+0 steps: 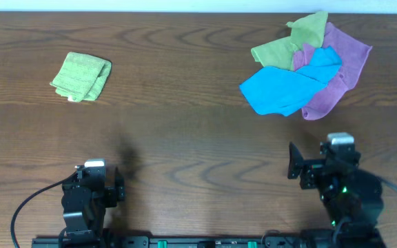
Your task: Fold the cloth
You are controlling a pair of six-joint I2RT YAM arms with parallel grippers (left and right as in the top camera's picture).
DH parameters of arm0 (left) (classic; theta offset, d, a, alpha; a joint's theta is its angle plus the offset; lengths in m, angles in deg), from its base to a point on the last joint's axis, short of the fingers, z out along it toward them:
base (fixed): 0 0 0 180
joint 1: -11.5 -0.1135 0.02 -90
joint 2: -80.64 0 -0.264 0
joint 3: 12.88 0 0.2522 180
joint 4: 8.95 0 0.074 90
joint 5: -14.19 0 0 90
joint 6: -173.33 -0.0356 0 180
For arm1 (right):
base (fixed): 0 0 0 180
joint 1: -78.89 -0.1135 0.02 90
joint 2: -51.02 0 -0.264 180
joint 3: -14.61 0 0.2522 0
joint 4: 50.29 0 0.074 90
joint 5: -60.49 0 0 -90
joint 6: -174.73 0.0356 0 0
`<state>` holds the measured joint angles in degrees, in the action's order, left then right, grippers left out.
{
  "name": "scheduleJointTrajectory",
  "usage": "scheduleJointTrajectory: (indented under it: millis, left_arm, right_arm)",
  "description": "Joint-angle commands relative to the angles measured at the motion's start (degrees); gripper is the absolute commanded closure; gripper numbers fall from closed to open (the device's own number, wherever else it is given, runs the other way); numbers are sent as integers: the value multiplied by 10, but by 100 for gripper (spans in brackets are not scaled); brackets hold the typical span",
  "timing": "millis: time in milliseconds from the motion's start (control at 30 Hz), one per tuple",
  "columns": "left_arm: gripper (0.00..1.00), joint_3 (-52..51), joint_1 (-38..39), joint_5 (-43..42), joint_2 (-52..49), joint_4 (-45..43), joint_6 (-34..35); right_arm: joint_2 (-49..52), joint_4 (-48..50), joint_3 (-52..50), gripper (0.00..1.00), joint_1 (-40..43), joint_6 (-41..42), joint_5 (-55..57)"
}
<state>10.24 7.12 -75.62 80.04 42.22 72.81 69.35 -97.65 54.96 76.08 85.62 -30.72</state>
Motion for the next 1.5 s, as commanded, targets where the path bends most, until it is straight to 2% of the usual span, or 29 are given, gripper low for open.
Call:
scheduleJointTrajectory:
  millis: [0,533,1467]
  left_arm:
    - [5,-5,3,2,4,1,5]
    - [5,-5,3,2,4,1,5]
    - [5,-5,3,2,4,1,5]
  right_arm:
    - [-44,0,-47,1,15,8,1]
    - [-178,-3,-173,1,25,8,1]
    - [-180,-3,-179,1,25,8,1]
